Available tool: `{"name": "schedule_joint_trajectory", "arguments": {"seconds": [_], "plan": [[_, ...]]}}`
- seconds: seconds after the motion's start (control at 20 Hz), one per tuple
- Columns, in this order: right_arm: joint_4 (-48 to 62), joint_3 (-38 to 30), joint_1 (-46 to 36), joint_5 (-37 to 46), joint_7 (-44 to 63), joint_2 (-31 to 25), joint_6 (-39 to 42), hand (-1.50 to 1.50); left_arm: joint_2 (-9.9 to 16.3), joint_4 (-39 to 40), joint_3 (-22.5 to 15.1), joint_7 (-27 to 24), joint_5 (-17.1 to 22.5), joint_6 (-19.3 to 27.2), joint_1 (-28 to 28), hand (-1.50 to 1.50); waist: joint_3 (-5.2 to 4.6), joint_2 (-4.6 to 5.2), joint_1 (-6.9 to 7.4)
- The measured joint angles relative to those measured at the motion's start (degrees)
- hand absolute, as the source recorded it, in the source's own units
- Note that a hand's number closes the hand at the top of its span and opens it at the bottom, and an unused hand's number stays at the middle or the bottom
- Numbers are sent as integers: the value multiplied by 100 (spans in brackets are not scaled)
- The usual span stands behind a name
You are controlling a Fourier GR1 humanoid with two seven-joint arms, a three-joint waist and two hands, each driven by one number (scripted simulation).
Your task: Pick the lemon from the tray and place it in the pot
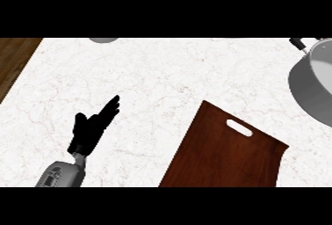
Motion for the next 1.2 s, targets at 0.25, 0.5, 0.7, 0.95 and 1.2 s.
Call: {"name": "schedule_joint_trajectory", "arguments": {"seconds": [0.25, 0.5, 0.7, 0.95, 1.2], "plan": [[634, 401, -465, 489, 673, 349, 726, 150, -76, 35, -44, 20, -41, -4, -54, 0, 2, 29, 57], [1253, 509, -731, 663, 1239, 745, 1366, -150, -36, 17, 8, 7, -22, -60, -6, 0, 9, 30, 46], [1413, 177, -994, 405, 1085, 980, 1301, -150, -14, 7, 60, 19, -6, -93, -33, 0, 21, 34, 25], [1275, -736, -1135, -443, 524, 1132, 626, -150, -43, 75, 92, -40, -29, -51, 11, 0, 29, 14, -80], [1233, -1732, -1271, -1343, 170, 1017, -19, -150, 8, 16, 132, -54, -8, -86, 98, 0, 27, -3, -120]]}}
